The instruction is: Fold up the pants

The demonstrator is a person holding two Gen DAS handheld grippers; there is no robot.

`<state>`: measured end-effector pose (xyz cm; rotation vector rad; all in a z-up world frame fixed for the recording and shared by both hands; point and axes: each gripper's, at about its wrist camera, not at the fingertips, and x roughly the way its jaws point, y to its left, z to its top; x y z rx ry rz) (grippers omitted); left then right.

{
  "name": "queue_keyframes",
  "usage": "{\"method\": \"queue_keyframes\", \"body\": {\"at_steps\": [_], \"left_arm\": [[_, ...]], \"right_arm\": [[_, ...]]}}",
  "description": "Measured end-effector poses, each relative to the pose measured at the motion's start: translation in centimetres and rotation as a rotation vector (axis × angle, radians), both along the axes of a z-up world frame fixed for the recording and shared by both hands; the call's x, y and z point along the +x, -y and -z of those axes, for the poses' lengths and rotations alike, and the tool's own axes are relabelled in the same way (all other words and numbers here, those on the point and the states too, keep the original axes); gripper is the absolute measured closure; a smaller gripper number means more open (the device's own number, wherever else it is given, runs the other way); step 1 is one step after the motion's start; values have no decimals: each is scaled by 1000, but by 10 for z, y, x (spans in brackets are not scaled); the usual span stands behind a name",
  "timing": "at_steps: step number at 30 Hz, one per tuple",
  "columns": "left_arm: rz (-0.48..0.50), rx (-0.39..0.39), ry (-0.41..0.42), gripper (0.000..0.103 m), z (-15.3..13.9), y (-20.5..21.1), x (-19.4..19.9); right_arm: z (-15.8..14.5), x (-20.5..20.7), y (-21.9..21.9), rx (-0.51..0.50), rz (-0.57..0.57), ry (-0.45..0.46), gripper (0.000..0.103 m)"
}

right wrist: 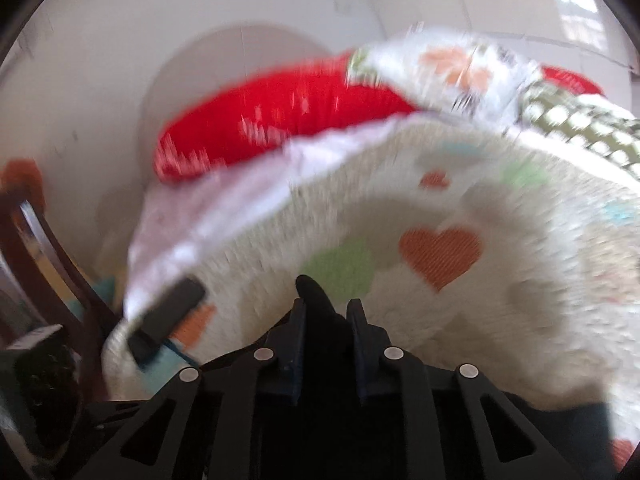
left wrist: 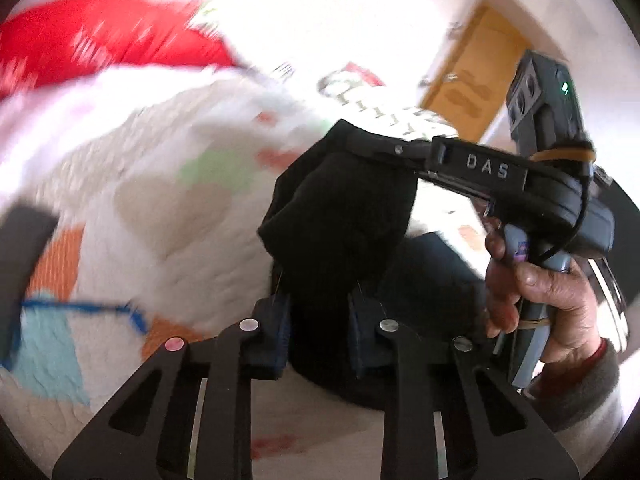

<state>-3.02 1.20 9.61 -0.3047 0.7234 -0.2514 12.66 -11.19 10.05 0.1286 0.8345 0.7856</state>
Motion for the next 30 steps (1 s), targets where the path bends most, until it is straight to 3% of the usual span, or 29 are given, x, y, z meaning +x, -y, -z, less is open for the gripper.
{"method": "queue_keyframes", "body": {"at_steps": [3, 6, 10, 13, 16, 18, 20, 22, 23, 26, 28, 29, 30], "left_arm": [[122, 17, 90, 80, -25, 41, -14], [275, 36, 136, 80, -28, 91, -24], [526, 41, 98, 80, 2, 165, -26], [627, 116, 7, 80, 27, 202, -30], [661, 152, 35, 80, 26, 201, -45], [655, 173, 78, 80, 14, 184, -54], [635, 171, 106, 72, 5, 166, -56], [583, 172, 136, 49, -5, 148, -59], [549, 181, 154, 48, -8, 139, -57], [484, 198, 151, 48, -5, 117, -45], [437, 190, 126, 48, -1, 103, -38], [424, 188, 116, 49, -1, 101, -33], [408, 185, 105, 49, -2, 97, -29]], "right_arm": [[-27, -25, 56, 62, 91, 66, 85], [-31, -51, 126, 103, 239, 63, 85], [-5, -83, 209, 55, 475, -10, 86], [22, -110, 262, 74, 654, -122, 83], [35, -133, 286, 161, 706, -200, 52], [36, -145, 285, 213, 672, -209, 51], [36, -149, 275, 246, 628, -210, 40], [40, -147, 260, 281, 572, -223, 32], [44, -142, 251, 289, 545, -236, 29], [71, -127, 230, 239, 540, -326, 29], [80, -123, 218, 184, 563, -339, 31], [78, -124, 214, 164, 562, -309, 59], [70, -127, 209, 167, 529, -269, 76]]}}
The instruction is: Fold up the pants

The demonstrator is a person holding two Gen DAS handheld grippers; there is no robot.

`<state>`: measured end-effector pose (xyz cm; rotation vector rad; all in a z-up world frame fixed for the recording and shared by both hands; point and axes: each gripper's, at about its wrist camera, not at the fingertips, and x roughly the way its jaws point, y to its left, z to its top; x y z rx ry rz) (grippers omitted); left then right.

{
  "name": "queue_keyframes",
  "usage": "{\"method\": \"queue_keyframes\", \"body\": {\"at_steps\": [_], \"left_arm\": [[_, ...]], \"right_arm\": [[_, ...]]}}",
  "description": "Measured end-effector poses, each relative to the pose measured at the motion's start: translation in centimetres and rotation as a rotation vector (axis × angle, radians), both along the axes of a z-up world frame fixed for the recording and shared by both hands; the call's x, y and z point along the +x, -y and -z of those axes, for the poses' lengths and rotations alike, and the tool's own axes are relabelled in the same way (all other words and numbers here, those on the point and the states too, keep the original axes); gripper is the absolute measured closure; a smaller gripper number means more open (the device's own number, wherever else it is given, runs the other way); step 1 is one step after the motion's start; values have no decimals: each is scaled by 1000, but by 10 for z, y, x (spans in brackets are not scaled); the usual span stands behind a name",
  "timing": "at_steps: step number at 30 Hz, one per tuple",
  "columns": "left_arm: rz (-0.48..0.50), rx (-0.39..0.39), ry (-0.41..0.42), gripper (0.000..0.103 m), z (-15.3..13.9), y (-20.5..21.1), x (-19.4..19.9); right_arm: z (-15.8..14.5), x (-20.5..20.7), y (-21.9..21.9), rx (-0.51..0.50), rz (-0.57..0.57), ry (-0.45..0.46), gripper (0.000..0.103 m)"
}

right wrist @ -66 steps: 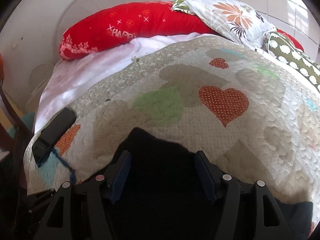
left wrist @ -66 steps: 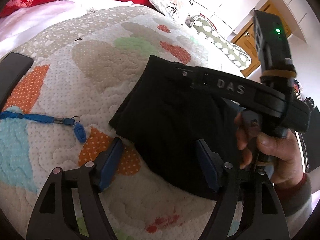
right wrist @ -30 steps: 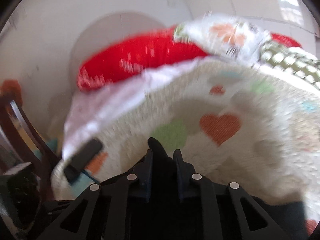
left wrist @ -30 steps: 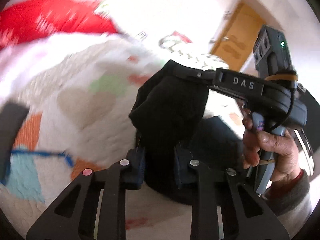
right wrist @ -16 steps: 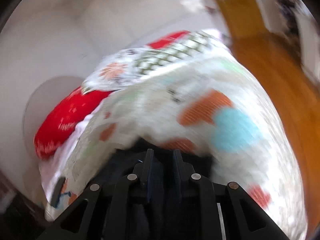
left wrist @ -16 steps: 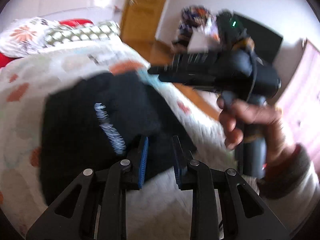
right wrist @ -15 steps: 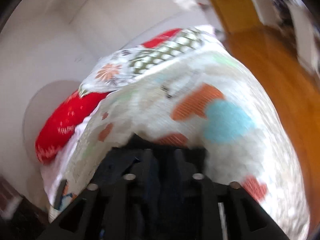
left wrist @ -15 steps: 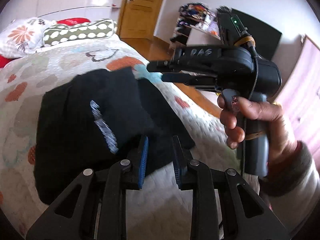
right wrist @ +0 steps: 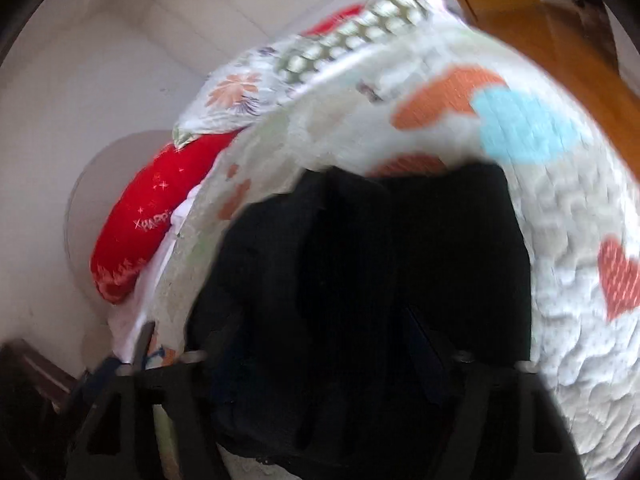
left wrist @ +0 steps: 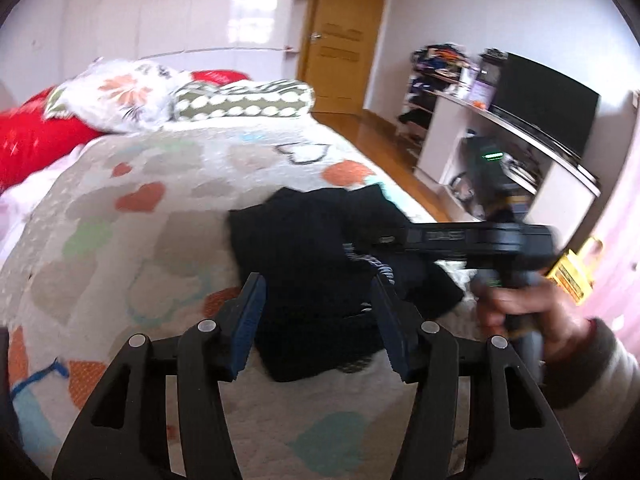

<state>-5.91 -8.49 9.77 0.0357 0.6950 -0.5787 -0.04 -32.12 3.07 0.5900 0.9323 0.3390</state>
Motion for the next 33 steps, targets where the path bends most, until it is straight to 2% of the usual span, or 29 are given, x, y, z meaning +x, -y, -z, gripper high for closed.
{"method": "queue_keyframes", "body": {"at_steps": [2, 6, 9, 11, 13, 14, 15, 18, 22, 25, 28, 31, 33], "left_arm": [[-24, -18, -3, 48, -3, -6, 2], [-27, -61, -27, 48, 5, -3, 5], [-29, -26, -113, 48, 31, 12, 18], [-24, -9, -161, 48, 45, 20, 24], [-25, -5, -153, 48, 42, 19, 21], [-25, -3, -136, 48, 38, 17, 20], [-30, 3, -113, 48, 32, 15, 19], [-42, 7, -81, 48, 21, 15, 23], [-20, 0, -107, 48, 26, 24, 26], [-7, 38, -130, 48, 40, 37, 26], [-20, 60, -140, 44, 51, 42, 28], [-25, 43, -164, 42, 54, 43, 33], [-29, 48, -173, 42, 54, 43, 34]], "right_arm": [[-23, -9, -2, -18, -22, 61, 85], [-61, -31, 14, -124, -2, 149, 85], [-51, -38, 37, -219, 71, 94, 85], [-19, -28, 44, -225, 83, -26, 77], [-6, -26, 53, -189, 102, -78, 70], [-11, -31, 58, -165, 116, -54, 62], [-18, -34, 63, -167, 137, -31, 58], [-48, -42, 70, -212, 201, 58, 57], [-73, -27, 41, -215, 67, 165, 58], [-59, 2, 11, -283, -20, 126, 69], [-28, 28, 4, -350, -4, 38, 72], [-9, 44, 15, -321, 30, 35, 72], [-11, 47, 16, -311, 23, 30, 72]]}}
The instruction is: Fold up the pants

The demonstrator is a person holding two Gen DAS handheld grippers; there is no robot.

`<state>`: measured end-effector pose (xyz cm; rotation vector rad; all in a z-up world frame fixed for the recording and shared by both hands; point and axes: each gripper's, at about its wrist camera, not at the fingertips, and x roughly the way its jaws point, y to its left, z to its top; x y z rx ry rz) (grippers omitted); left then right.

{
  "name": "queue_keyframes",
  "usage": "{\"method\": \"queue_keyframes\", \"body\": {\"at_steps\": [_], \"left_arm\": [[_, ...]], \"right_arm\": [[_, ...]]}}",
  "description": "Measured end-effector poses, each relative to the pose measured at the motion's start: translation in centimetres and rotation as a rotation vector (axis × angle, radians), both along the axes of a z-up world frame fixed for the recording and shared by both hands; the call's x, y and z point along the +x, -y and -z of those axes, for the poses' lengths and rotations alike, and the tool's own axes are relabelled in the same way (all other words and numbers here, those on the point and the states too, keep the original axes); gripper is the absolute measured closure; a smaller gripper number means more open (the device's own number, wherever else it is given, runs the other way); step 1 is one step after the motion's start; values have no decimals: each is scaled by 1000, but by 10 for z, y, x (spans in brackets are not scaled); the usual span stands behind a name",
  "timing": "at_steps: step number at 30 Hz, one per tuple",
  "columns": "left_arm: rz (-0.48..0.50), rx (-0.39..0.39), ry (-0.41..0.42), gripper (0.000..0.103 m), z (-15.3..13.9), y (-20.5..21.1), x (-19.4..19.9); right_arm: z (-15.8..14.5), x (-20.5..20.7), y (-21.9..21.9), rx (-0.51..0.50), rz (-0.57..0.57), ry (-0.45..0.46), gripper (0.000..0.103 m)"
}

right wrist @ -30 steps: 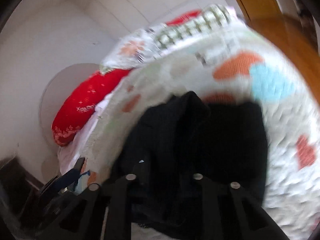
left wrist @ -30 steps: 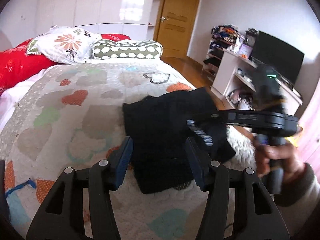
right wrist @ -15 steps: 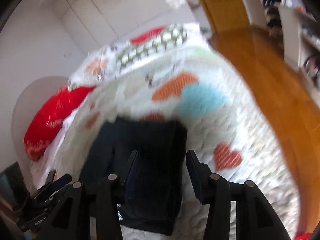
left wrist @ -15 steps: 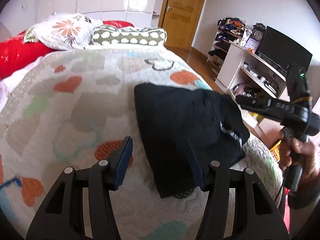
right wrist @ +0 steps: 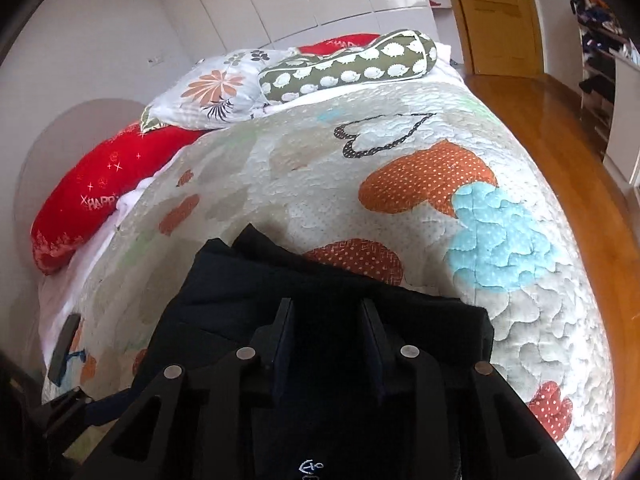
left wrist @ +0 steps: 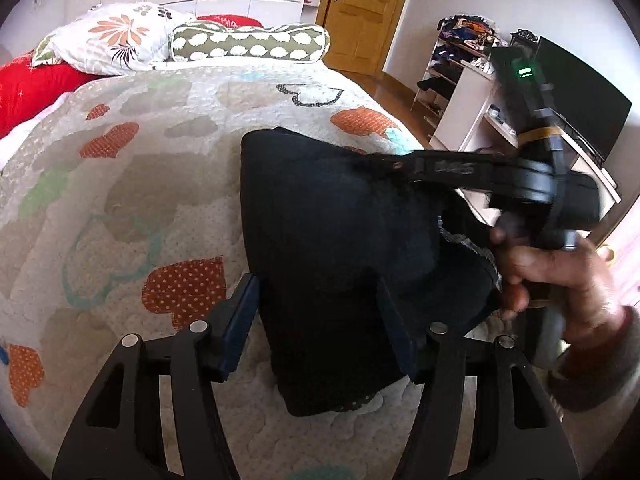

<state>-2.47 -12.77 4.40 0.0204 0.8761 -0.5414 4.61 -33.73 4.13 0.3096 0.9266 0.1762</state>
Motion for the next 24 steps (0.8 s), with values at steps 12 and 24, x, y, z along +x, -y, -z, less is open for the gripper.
{"method": "queue_keyframes", "body": {"at_steps": [12, 24], "left_arm": [[-25, -6, -17, 41, 2, 0, -2], [-49, 40, 21, 41, -9, 0, -10]], "right_arm": [[-14, -98, -10, -151, -47, -43, 72], [-46, -122, -6, -145, -14, 51, 72]]}}
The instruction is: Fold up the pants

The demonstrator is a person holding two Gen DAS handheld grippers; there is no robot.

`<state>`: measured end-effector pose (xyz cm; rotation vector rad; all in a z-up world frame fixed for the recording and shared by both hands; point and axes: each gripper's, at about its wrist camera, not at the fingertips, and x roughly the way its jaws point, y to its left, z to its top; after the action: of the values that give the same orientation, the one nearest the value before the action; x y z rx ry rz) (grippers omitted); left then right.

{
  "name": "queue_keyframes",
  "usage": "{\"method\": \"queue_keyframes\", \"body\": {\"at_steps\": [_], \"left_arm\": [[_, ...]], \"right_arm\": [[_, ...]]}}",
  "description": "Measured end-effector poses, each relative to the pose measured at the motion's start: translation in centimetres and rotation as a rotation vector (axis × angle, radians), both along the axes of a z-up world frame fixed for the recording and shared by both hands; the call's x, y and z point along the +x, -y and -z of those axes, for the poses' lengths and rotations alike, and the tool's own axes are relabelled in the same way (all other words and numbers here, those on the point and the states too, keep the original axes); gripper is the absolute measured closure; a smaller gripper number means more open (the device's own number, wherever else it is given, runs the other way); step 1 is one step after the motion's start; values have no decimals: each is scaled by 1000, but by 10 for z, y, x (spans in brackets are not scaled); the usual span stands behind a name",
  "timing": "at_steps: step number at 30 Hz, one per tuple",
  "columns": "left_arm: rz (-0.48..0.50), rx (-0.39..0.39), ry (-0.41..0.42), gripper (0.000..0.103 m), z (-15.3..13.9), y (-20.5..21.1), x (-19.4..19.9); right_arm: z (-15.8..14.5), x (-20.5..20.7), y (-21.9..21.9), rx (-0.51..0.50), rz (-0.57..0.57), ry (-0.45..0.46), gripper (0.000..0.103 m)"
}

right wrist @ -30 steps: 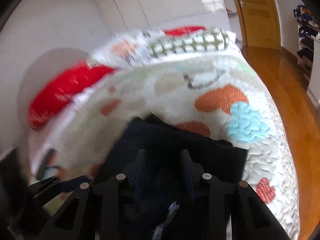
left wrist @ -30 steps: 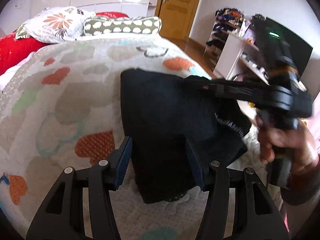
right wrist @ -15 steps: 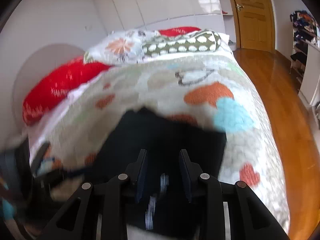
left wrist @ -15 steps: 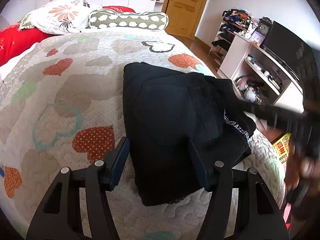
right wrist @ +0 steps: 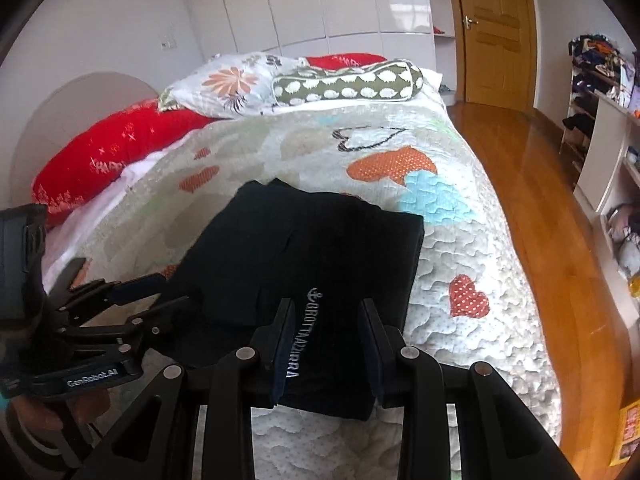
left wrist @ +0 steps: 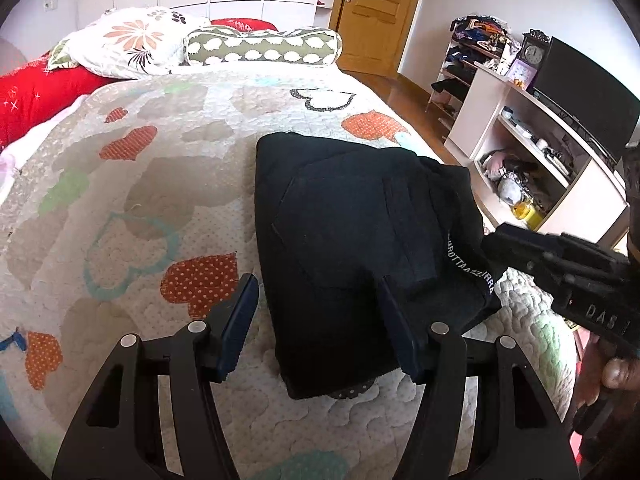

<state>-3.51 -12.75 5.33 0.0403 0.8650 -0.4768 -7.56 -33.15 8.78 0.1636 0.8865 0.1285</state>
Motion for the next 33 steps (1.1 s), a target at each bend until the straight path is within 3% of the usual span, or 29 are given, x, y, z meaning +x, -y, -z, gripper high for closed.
{"method": "queue_keyframes", "body": {"at_steps": [5, 10, 16, 33], "left_arm": [[-10, -1, -12, 41, 3, 0, 1], [-12, 8, -5, 41, -3, 0, 2], [-21, 15, -1, 41, -9, -1, 8], [-24, -21, -44, 38, -11, -3, 36]], "right_arm": [[30, -1, -2, 13, 4, -55, 72], [15, -1, 7, 42, 24, -38, 71], [0, 2, 14, 64, 59, 4, 61], [5, 27, 24, 93, 98, -13, 56]]}}
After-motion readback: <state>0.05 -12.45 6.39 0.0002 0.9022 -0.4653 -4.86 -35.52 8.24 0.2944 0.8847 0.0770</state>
